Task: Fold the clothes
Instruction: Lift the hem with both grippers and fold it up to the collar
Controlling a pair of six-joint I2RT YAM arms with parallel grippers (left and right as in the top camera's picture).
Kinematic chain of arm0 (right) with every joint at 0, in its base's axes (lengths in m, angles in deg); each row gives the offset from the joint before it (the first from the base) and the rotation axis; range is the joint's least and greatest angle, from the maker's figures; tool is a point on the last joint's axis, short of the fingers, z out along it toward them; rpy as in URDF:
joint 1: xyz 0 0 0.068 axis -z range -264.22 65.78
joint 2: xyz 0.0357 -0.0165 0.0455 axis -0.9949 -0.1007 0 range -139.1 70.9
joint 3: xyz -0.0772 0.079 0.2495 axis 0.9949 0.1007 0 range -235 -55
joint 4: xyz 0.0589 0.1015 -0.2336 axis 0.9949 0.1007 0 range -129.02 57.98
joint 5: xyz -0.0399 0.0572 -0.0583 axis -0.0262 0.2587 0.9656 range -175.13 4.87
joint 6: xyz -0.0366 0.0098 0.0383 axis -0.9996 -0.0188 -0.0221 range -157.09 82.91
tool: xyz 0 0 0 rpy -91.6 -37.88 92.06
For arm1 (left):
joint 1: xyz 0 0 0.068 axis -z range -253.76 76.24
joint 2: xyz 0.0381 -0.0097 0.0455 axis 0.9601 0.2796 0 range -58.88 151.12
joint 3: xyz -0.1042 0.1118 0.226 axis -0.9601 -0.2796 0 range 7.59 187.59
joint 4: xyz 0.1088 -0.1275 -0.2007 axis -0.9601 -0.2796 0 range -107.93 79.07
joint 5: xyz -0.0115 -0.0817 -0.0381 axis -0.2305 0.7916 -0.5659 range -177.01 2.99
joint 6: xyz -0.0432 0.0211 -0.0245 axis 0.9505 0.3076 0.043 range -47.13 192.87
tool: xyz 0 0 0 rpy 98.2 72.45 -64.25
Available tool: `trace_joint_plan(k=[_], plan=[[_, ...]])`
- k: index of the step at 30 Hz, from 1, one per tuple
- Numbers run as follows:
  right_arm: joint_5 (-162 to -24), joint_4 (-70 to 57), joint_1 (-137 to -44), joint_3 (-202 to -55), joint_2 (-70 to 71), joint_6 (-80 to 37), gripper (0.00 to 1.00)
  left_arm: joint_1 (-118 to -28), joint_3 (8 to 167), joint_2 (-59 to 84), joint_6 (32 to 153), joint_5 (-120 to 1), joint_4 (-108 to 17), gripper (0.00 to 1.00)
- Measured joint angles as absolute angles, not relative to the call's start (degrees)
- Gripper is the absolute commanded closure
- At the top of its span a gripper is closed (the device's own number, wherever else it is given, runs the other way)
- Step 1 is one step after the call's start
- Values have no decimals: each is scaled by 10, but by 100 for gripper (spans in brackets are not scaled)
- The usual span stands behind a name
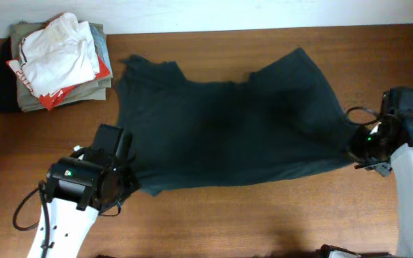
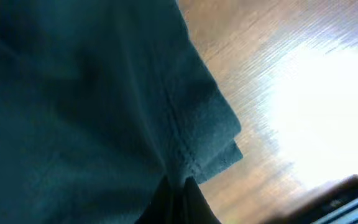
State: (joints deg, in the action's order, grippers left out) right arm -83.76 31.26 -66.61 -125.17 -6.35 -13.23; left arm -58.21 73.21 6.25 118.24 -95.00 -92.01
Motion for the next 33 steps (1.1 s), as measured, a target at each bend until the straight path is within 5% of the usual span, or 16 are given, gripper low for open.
trace_joint_plan(k=[6, 12, 20, 22, 23, 24, 25, 27, 33], plan=[[-851, 265, -666, -1264, -70, -136, 96, -582, 739, 108, 1174, -1003, -777, 99], [-866, 90, -681, -1264, -161, -136, 96, -582, 738, 304, 1171, -1081, -543, 99], [-807, -83, -753, -1262, -313, -140, 96, -605, 738, 381, 1168, -1166, -364, 99], [-800, -111, -753, -1262, -314, -144, 88, -615, 738, 398, 1168, -1168, -350, 89], [-799, -118, -753, -1262, -314, -146, 88, -619, 738, 408, 1165, -1169, -348, 93], [-798, -137, -753, -1262, -317, -156, 68, -620, 738, 423, 1167, -1171, -339, 96], [-796, -147, -753, -1262, -323, -168, 24, -620, 738, 434, 1166, -1172, -334, 73], [-789, -157, -753, -1262, -343, -193, 2, -620, 738, 458, 1166, -1175, -322, 1], [-823, 14, -753, -1494, -352, -225, 1, -622, 846, 459, 1018, -1169, -385, 1]])
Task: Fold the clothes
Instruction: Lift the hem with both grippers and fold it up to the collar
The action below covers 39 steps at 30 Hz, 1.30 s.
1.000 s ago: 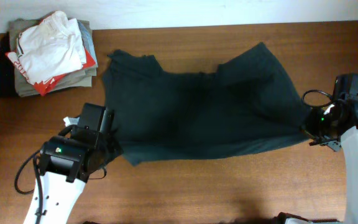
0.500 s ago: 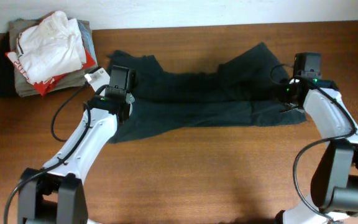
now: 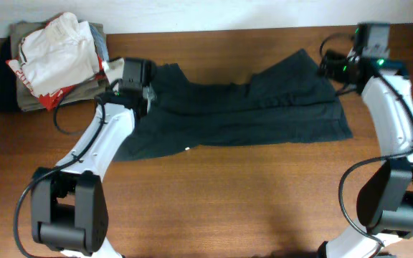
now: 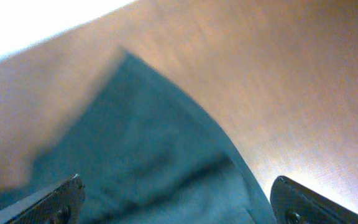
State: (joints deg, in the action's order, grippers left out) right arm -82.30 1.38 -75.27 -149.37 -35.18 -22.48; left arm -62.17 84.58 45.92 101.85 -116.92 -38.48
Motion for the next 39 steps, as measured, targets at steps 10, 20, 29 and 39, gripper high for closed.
trace_joint_plan(k=[10, 20, 29, 39], plan=[[-971, 29, -753, -1539, -466, -291, 1, -727, 1190, 759, 943, -714, -387, 1], [-973, 49, -753, -1539, -466, -295, 1, -749, 1201, 814, 991, -774, -334, 16], [-966, 18, -753, -1539, -466, -302, 1, -749, 1202, 832, 1006, -778, -295, 86], [-949, -218, -795, -1590, -632, -318, 2, -749, 1203, 832, 1008, -835, -341, 98]])
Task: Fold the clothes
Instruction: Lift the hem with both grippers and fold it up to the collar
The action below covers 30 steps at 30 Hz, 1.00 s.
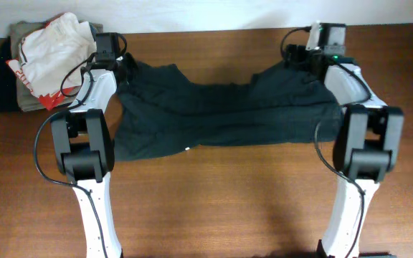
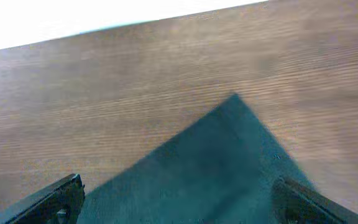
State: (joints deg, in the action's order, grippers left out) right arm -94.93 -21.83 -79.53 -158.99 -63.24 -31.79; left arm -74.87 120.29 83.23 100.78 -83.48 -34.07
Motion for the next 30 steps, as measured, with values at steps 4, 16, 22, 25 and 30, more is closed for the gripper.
trace_joint_plan(k=[4, 16, 22, 25, 30], plan=[[-894, -147, -805, -1724, -721, -346, 2, -749, 1204, 832, 1008, -837, -353, 99], [-821, -163, -806, -1736, -756, -372, 91, -749, 1206, 832, 1008, -837, -359, 99], [-809, -43, -806, -1811, -767, -368, 96, -749, 1208, 831, 999, -837, -375, 99], [-808, 149, -799, -1980, -781, -330, 96, -749, 1208, 801, 995, -839, -426, 99], [-809, 441, -776, -2189, -784, -281, 96, -749, 1214, 672, 976, -838, -582, 99]])
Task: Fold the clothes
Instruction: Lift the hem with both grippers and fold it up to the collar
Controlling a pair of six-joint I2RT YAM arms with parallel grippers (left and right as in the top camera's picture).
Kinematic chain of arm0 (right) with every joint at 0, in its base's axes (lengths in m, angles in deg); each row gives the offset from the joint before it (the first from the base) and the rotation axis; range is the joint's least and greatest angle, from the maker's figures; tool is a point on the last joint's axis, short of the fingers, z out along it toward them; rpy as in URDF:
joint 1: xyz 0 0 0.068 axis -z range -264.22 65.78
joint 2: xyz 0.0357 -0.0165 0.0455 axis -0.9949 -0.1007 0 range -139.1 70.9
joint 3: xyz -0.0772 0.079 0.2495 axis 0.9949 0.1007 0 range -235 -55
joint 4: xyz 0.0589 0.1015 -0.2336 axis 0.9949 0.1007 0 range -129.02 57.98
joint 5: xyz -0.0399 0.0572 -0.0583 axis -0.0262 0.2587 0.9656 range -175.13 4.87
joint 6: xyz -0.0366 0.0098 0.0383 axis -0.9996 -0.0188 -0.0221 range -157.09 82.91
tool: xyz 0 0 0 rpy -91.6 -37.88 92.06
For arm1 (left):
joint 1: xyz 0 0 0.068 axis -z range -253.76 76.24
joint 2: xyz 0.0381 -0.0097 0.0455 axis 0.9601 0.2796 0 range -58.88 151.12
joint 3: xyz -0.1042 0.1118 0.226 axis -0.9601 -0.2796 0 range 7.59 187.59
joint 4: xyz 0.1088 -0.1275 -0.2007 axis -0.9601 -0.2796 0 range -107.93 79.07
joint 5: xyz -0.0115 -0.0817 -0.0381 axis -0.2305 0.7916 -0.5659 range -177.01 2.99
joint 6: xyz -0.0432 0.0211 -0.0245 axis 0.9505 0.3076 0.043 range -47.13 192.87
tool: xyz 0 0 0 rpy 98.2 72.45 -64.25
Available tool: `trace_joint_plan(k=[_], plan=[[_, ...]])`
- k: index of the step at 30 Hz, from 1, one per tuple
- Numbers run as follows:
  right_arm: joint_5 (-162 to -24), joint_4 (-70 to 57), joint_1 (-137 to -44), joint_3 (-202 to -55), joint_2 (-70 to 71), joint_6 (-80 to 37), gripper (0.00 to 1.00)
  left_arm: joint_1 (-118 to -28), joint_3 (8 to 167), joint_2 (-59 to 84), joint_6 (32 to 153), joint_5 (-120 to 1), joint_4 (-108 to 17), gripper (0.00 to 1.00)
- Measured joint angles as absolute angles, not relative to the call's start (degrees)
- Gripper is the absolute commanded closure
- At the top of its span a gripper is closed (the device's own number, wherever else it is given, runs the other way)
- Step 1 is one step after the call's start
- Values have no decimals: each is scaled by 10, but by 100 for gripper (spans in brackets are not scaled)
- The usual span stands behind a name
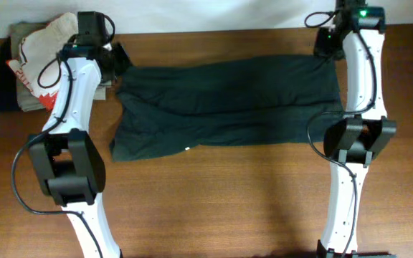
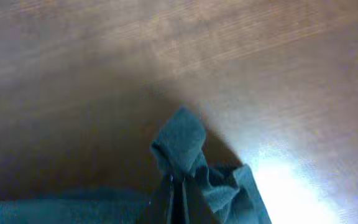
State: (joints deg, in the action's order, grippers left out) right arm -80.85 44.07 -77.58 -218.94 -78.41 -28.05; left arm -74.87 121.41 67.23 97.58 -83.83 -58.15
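A dark teal garment lies folded in a long band across the far half of the wooden table. Its far edge runs straight between my two grippers. My left gripper sits at the garment's far left corner and appears shut on it. At the far right corner is my right gripper. In the right wrist view this gripper is shut on a bunched tip of the teal cloth, above the table.
A stack of folded clothes, white and red on top, sits at the far left corner, close to my left arm. A black cloth lies beside it. The table's far edge runs just behind both grippers.
My right gripper was open over the far right corner and is now shut on it. Both grippers have shifted outward, and the garment's wavy far edge is now pulled straight.
At first both grippers held the near corners of the spread garment. Then the near half lay folded over the far half, with the right gripper open. Both grippers then stood at the far corners, and now they grip them with the edge stretched.
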Motion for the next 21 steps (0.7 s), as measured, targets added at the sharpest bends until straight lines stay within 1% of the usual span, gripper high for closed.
trace_joint_plan(k=[3, 4, 6, 7, 8, 11, 12, 13, 14, 17, 19, 21], plan=[[-809, 559, -774, -2268, -784, -277, 96, -749, 1210, 642, 975, -839, -709, 99], [-810, 579, -773, -2286, -784, -271, 96, -749, 1211, 621, 975, -838, -730, 99], [-832, 580, -761, -2290, -780, -265, 96, -749, 1211, 577, 974, -839, -796, 99], [-839, 580, -756, -2283, -772, -265, 96, -749, 1212, 567, 973, -838, -850, 99], [-845, 579, -753, -2244, -743, -267, 96, -749, 1211, 567, 973, -842, -890, 99], [-848, 580, -752, -2113, -655, -283, 96, -749, 1209, 567, 971, -867, -952, 99], [-848, 577, -752, -2088, -649, -284, 96, -749, 1206, 567, 969, -871, -953, 99], [-848, 578, -751, -2031, -653, -286, 96, -749, 1176, 565, 966, -876, -940, 99], [-848, 580, -751, -2013, -653, -287, 96, -749, 1146, 560, 964, -877, -906, 99], [-845, 580, -751, -1998, -653, -288, 96, -749, 1014, 561, 964, -879, -772, 99], [-844, 580, -751, -1996, -653, -289, 96, -749, 988, 562, 964, -881, -719, 98], [-820, 580, -751, -1971, -653, -289, 96, -752, 982, 562, 964, -881, -700, 92]])
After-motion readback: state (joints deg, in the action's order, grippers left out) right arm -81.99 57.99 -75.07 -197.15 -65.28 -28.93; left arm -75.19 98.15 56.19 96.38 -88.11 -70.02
